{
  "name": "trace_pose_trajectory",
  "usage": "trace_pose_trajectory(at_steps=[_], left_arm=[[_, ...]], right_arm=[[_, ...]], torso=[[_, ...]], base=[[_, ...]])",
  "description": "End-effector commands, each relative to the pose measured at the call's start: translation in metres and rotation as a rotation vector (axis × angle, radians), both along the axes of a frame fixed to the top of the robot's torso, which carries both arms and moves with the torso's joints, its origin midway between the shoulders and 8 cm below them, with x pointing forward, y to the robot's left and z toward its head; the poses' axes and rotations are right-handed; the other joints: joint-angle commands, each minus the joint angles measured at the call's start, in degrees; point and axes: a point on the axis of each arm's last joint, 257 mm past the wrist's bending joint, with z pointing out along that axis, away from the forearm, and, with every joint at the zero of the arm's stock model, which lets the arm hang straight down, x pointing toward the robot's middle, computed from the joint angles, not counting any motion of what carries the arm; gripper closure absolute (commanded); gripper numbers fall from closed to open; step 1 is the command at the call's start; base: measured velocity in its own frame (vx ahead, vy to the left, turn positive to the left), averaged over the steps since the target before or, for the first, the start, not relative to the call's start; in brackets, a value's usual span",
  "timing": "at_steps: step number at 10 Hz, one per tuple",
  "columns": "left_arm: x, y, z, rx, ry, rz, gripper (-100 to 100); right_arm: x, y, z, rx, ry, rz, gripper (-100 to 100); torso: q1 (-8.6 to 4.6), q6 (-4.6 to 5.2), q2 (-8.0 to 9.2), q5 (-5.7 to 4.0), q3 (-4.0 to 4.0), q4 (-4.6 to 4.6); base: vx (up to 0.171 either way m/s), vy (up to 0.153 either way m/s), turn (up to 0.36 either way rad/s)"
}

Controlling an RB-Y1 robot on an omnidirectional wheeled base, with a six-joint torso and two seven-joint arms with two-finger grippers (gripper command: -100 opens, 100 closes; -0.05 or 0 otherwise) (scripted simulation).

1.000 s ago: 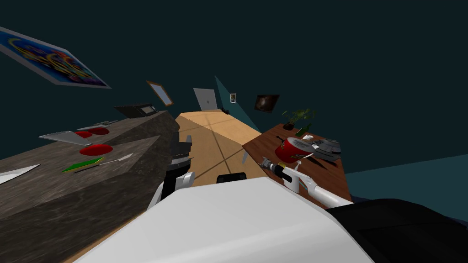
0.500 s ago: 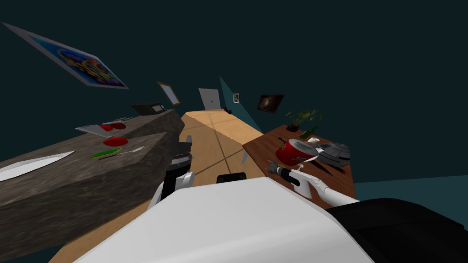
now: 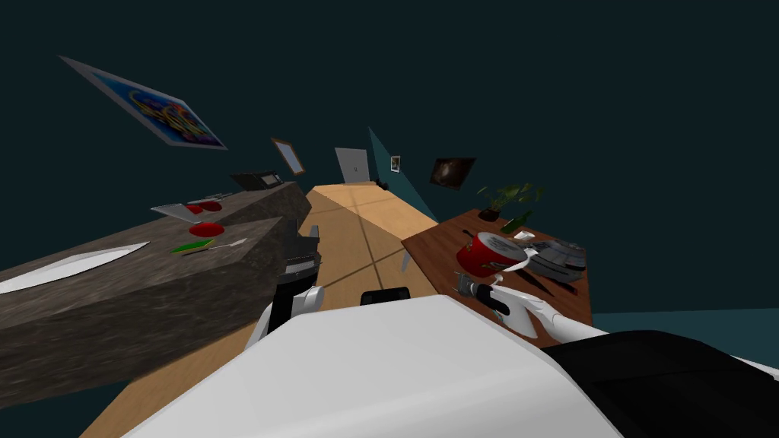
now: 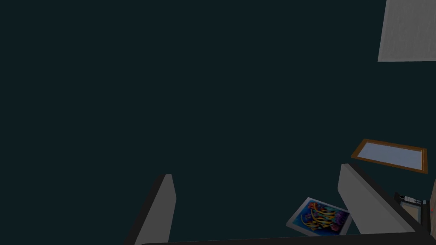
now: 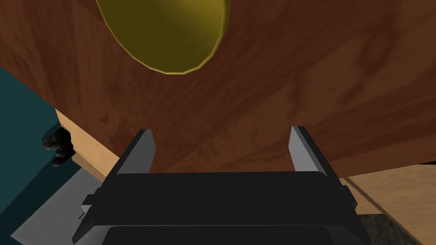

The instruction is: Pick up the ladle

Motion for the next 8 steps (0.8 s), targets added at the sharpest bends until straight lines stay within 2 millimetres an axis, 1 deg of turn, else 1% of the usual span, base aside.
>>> trace_pose_trajectory(at_steps=[1, 2, 3, 4, 5, 6, 7, 8], left_arm=[[0.000, 0.000, 0.000, 0.000, 0.000, 0.000, 0], [0.000, 0.000, 0.000, 0.000, 0.000, 0.000, 0], [0.000, 0.000, 0.000, 0.000, 0.000, 0.000, 0], [0.000, 0.000, 0.000, 0.000, 0.000, 0.000, 0], [0.000, 0.000, 0.000, 0.000, 0.000, 0.000, 0], [0.000, 0.000, 0.000, 0.000, 0.000, 0.000, 0], [0.000, 0.000, 0.000, 0.000, 0.000, 0.000, 0], [0.000, 0.000, 0.000, 0.000, 0.000, 0.000, 0]], right_arm=[[-0.013, -0.016, -0.002, -0.054, 0.033, 0.024, -100], [-0.025, -0.030, -0.002, -0.100, 0.065, 0.044, -100], [-0.032, -0.038, -0.002, -0.125, 0.084, 0.056, -100], [-0.026, -0.032, -0.003, -0.104, 0.069, 0.047, -100], [-0.027, -0.033, -0.003, -0.110, 0.072, 0.049, 0], [-0.026, -0.041, -0.003, -0.108, 0.060, 0.033, -100], [-0.026, -0.041, -0.003, -0.111, 0.059, 0.037, -100], [-0.027, -0.049, -0.004, -0.106, 0.050, 0.015, -100]], torso=[[0.00, 0.00, 0.00, 0.00, 0.00, 0.00], [-0.01, 0.00, 0.03, -0.01, 0.02, 0.01], [-0.09, 0.01, 0.10, -0.03, 0.06, 0.02], [-0.15, 0.01, 0.13, -0.04, 0.08, 0.03], [0.04, 0.01, 0.02, -0.03, 0.02, 0.02], [0.21, 0.00, -0.07, 0.02, -0.03, -0.01], [0.32, -0.04, -0.08, 0.04, -0.04, -0.01], [0.36, 0.00, -0.10, 0.06, -0.05, -0.01]], base=[[-0.044, -0.080, 0.055], [-0.067, -0.100, 0.050], [-0.074, -0.120, 0.040], [-0.031, -0.056, 0.012], [-0.006, -0.011, -0.001], [-0.018, 0.013, 0.127], [-0.013, 0.018, 0.054], [-0.014, 0.029, 0.077]])
